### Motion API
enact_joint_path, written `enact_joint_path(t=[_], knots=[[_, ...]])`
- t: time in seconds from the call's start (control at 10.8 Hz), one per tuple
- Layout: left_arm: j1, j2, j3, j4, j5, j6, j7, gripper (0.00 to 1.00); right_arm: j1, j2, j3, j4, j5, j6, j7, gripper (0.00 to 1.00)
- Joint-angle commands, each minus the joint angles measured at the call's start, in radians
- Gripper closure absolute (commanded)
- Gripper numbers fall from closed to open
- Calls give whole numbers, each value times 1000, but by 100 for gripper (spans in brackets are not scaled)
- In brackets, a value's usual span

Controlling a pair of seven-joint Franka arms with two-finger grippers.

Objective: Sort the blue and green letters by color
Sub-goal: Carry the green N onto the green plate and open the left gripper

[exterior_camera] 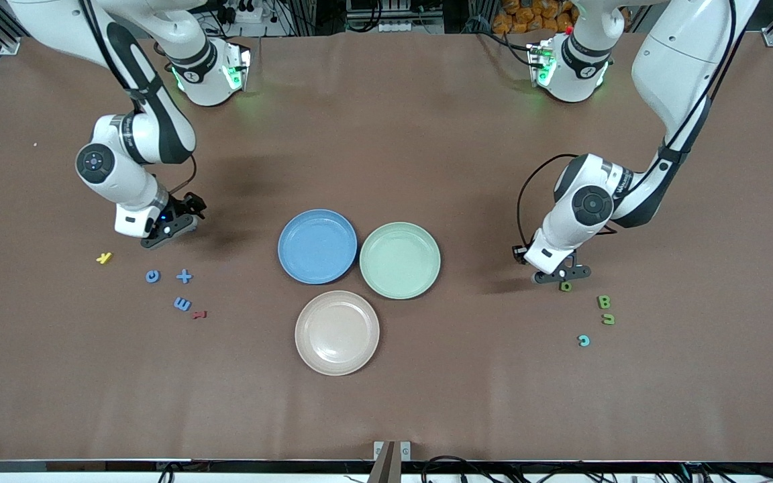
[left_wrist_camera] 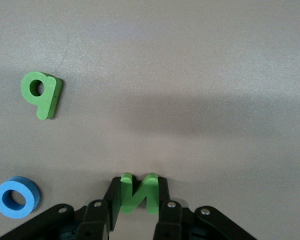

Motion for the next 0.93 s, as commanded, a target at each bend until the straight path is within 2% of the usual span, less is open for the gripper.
enact_joint_path(t=[0.0,0.37,0.56,0.84], knots=[[-1,2,-16,8,31,11,-55,100,-62,63,6,-21,4,105,-91,0],[-107,-61,-69,21,28,-16,-215,100,-45,67,10,-18,4,95,-75,0],[-162,-52,-112,73,28,-16,-313,100,-12,64,8,-19,4,93,-49,0],[-282,-11,-112,189,19,-16,-423,100,-1,62,8,-19,4,95,-47,0]])
